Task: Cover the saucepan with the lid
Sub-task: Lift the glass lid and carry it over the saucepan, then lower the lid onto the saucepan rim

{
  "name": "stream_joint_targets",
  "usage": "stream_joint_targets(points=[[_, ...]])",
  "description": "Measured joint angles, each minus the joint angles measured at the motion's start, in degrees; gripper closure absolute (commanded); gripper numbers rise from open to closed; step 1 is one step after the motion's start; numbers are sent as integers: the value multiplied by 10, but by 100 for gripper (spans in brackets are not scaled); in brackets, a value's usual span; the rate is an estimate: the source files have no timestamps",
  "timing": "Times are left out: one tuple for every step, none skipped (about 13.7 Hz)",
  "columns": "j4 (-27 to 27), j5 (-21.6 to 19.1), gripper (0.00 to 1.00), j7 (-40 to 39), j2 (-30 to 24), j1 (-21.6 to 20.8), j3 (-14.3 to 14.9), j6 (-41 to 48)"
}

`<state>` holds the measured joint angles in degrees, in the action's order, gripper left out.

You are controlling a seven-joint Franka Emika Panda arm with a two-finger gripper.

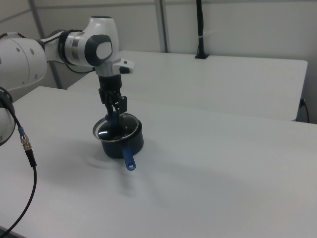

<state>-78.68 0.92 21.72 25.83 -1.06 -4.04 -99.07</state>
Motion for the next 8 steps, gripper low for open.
stream_joint_targets(points=[[1,0,46,0,4,0,0,0],[2,0,46,0,9,-1,0,-3],[5,0,46,0,14,-2,0,-7],[8,0,46,0,17,-2,0,-8],[12,0,46,1,20,-3,0,-9],[16,0,46,2,22,-5,0,-9],[18,0,46,5,24,-9,3,-13],[19,0,46,15,25,-16,8,-23]])
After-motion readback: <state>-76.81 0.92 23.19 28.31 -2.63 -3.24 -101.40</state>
